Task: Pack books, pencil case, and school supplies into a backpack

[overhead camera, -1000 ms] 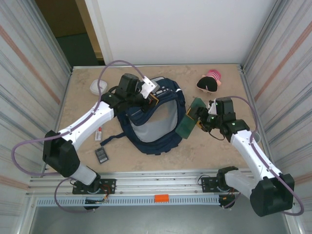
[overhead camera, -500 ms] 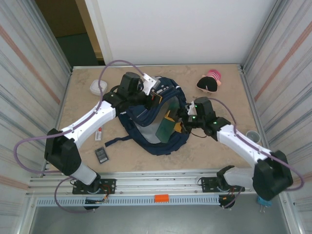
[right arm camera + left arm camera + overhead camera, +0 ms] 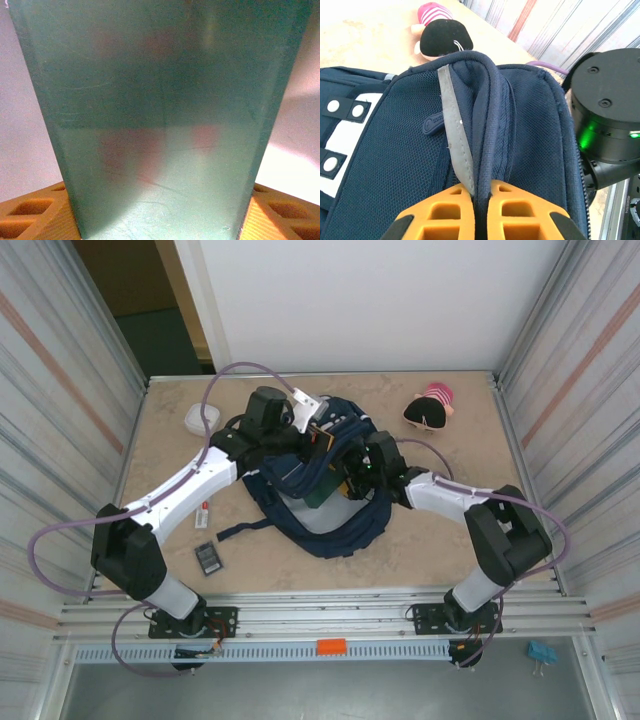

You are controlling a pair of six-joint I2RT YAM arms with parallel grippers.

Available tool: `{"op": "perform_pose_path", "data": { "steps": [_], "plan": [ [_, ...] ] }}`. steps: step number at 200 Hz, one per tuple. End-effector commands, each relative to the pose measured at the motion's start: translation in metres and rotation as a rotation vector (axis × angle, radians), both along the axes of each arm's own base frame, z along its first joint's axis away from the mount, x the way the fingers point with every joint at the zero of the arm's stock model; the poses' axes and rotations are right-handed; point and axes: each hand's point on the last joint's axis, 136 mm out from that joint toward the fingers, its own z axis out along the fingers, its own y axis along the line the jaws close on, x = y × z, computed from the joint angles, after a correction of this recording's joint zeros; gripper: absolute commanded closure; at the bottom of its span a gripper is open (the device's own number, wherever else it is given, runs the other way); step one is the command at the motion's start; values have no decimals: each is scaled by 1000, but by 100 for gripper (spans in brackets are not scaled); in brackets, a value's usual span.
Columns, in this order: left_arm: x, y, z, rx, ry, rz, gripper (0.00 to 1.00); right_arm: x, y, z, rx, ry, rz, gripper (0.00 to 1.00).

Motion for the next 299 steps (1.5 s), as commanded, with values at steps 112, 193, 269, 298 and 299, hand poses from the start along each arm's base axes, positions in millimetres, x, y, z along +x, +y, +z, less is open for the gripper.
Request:
{"op": "perform_pose_path", "data": {
  "steps": [112,193,269,298,299],
  "plan": [
    [-1,10,68,-150,-182,-4,100,-7,-37,15,-75,-111,-73,21],
    [-19,19,-29,82,-30,2,67,-60,-121,66,-377,-274,-59,24],
    [-43,90,-68,69,343,455,19,-58,-108,77,-464,-334,78,27],
    [-49,131,-94,21,533,657,16,-52,-85,76,-467,-364,160,27],
    [-49,133,-95,17,541,664,16,-52,-85,76,-467,-364,164,27]
  ]
}}
